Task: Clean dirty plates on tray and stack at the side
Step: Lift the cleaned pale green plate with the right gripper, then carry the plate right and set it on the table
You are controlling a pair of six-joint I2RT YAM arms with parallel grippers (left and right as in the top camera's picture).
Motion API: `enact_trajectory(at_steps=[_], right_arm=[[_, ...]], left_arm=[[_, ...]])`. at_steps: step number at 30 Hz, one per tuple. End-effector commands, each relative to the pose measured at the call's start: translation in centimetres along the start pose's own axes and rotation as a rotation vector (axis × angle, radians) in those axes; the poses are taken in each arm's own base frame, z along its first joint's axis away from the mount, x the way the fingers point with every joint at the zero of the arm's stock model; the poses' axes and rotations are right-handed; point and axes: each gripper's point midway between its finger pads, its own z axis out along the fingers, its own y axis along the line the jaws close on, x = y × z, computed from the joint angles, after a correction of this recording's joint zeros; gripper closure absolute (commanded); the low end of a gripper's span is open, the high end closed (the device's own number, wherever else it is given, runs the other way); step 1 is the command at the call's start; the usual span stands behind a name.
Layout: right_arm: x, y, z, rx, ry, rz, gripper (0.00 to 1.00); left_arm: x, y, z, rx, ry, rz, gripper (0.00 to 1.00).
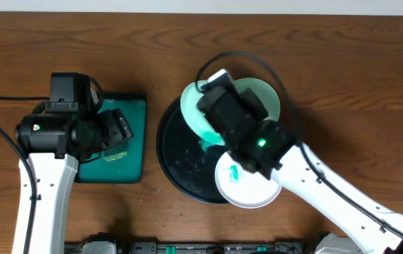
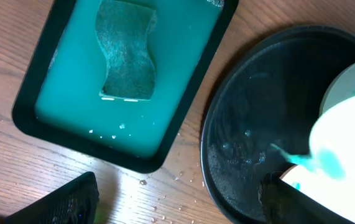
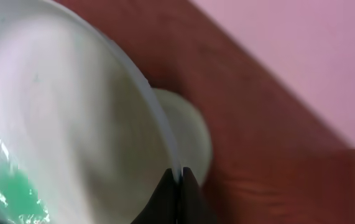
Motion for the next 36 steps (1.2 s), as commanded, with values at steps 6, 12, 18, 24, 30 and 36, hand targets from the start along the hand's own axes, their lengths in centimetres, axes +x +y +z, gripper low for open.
enact_trajectory(at_steps=[6, 12, 18, 24, 30, 36], right_arm=[[-3.6, -2.9, -3.5, 0.407, -0.071, -0.274, 0.99], [-5.5, -1.6, -5.6, 0.528, -0.098, -0.394, 0.99], [-6.3, -0.2, -6.8, 0.587, -0.098, -0.479, 0.99], [-6.5, 0.8, -7.7, 0.588, -0.117, -0.5, 0.99], [-6.5, 0.8, -7.9, 0.594, -0.113, -0.51, 0.99], [-6.6, 1.3, -8.2, 0.582, -0.139, -0.475, 0.99]], left_arm=[[0.3, 0.1, 0.2, -0.008, 0.015, 0.012, 0.17], [0.3, 0.1, 0.2, -0.008, 0.015, 0.012, 0.17], [0.3, 0.1, 0.2, -0.008, 0.015, 0.012, 0.17], [0.3, 0.1, 0.2, -0.008, 0.015, 0.012, 0.17], [0.3, 0.1, 0.2, -0.008, 0.015, 0.012, 0.17], [0.3, 0.1, 0.2, -0.008, 0.015, 0.012, 0.17]])
